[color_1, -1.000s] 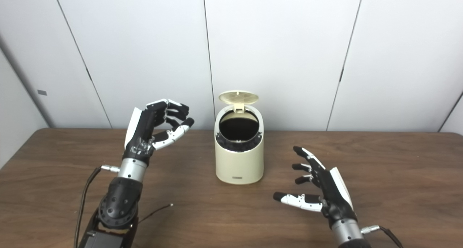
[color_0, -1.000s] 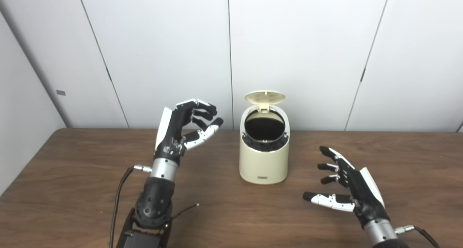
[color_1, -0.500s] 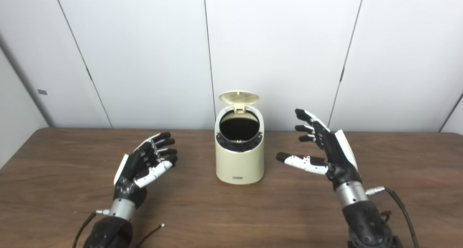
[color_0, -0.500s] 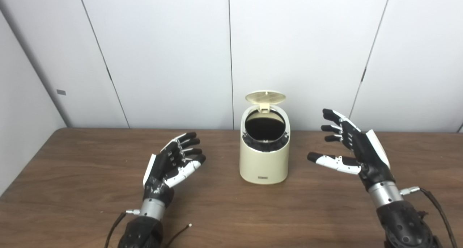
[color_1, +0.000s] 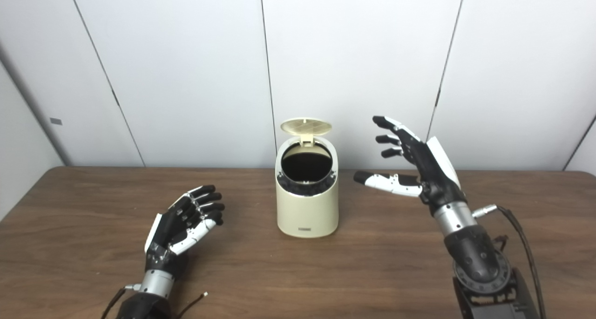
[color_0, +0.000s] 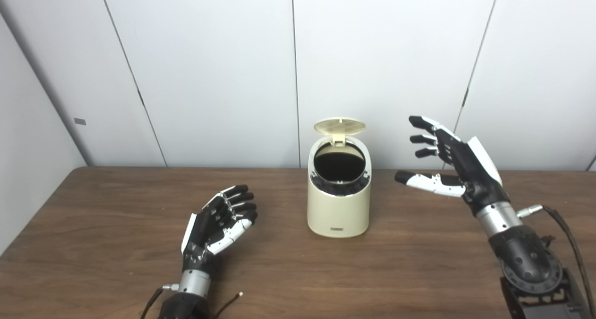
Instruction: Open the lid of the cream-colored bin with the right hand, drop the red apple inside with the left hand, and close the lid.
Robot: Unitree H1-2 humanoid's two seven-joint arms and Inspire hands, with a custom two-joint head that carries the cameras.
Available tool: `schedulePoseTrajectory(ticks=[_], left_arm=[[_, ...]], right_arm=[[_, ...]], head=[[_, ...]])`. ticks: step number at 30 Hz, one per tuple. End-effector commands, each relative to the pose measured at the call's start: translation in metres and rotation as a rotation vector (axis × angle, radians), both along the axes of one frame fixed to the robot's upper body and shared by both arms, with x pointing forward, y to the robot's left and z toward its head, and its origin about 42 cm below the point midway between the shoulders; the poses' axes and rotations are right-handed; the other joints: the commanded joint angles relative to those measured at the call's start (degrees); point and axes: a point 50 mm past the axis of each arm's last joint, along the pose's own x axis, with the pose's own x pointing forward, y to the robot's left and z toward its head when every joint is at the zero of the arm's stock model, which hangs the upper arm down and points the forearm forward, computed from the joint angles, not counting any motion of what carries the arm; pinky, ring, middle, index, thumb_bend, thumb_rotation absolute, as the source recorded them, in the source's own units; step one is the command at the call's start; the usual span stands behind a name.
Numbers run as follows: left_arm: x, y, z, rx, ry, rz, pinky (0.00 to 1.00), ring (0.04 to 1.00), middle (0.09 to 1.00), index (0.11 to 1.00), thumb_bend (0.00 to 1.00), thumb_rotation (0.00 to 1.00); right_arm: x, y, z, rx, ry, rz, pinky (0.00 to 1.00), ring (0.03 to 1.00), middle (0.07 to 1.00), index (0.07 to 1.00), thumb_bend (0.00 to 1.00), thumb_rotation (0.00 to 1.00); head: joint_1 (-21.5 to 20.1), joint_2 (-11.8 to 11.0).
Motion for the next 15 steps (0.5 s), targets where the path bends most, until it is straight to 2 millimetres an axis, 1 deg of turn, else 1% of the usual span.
schedulePoseTrajectory(ticks=[1,3,5,6,8,11,13,15], left_arm=[[-0.018,-0.001,-0.034,0.003,0.083,0.004,0.54,0.656,0.698,0.725,0.58,0.04],[-0.019,-0.002,-0.036,0.039,0.084,0.011,0.53,0.653,0.698,0.727,0.57,0.04],[-0.019,-0.002,-0.037,0.093,0.083,0.022,0.54,0.652,0.697,0.726,0.58,0.06],[-0.019,-0.002,-0.038,0.115,0.083,0.025,0.55,0.651,0.695,0.727,0.59,0.08],[-0.019,-0.003,-0.039,0.142,0.083,0.028,0.56,0.652,0.696,0.728,0.59,0.09],[-0.018,-0.006,-0.039,0.149,0.085,0.028,0.58,0.661,0.699,0.734,0.6,0.11],[-0.017,-0.007,-0.038,0.137,0.087,0.028,0.59,0.671,0.703,0.734,0.61,0.1],[-0.016,-0.008,-0.037,0.136,0.087,0.031,0.59,0.672,0.703,0.732,0.61,0.1]], right_arm=[[0.003,0.011,0.04,-0.03,-0.104,0.034,0.69,0.802,0.849,0.843,0.66,0.41],[0.006,0.02,0.053,-0.082,-0.113,0.042,0.7,0.805,0.844,0.831,0.66,0.43],[0.011,0.028,0.067,-0.166,-0.099,0.054,0.7,0.815,0.836,0.802,0.64,0.49],[0.014,0.032,0.073,-0.209,-0.09,0.058,0.71,0.816,0.825,0.784,0.65,0.49],[0.019,0.039,0.081,-0.287,-0.085,0.065,0.72,0.814,0.818,0.775,0.66,0.48],[0.025,0.048,0.092,-0.39,-0.074,0.074,0.72,0.799,0.802,0.768,0.66,0.48],[0.025,0.052,0.096,-0.44,-0.053,0.075,0.77,0.83,0.825,0.788,0.65,0.5],[0.026,0.056,0.1,-0.499,-0.045,0.072,0.78,0.845,0.833,0.796,0.64,0.52]], head=[[0.1,0.0],[-0.2,-0.2],[-0.3,-0.2],[-0.3,-0.3],[-0.3,-0.4],[-0.3,-0.4],[-0.3,-0.5],[-0.2,-0.6]])
